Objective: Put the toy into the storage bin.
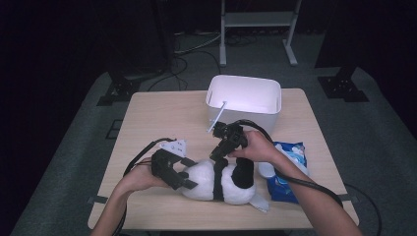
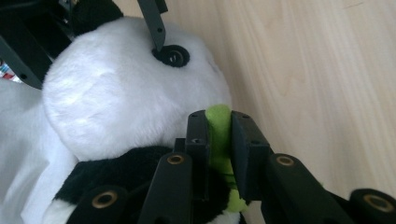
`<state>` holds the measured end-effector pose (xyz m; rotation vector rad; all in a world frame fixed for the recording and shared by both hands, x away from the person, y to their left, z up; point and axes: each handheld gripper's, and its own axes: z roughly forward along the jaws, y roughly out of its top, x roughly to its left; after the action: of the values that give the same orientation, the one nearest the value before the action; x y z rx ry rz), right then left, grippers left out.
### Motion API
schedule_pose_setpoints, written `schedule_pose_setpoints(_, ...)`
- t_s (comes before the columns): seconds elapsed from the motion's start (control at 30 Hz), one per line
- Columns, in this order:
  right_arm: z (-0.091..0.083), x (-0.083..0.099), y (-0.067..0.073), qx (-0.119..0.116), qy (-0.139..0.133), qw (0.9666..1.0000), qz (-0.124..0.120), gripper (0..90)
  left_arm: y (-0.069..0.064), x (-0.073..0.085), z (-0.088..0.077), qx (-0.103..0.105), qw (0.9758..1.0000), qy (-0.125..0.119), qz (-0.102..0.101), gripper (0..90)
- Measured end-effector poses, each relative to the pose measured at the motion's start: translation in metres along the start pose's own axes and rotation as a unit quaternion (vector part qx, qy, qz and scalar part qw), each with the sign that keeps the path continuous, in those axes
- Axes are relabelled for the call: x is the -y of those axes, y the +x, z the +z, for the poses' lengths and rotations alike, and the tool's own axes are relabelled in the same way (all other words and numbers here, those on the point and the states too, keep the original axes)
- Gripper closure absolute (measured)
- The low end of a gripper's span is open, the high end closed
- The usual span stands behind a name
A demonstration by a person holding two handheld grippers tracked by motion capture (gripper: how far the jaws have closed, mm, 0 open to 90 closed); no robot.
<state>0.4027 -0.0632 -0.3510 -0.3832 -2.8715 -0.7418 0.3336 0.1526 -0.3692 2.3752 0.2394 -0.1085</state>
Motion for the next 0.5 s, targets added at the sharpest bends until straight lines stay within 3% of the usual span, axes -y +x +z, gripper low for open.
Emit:
schedule_pose_setpoints(0.37, -0.035, 0.013, 0.008, 0.029, -0.041, 0.9987, 0.006, 78.2, 0.000, -0.012, 0.011, -0.002, 1.0000, -0.005, -0.003, 22.4)
schedule_pose_setpoints(0.5, -0.040, 0.020, 0.015, 0.028, -0.051, 0.9983, 0.011, 77.7, 0.002, -0.016, 0.012, -0.007, 0.9999, -0.007, -0.005, 20.8)
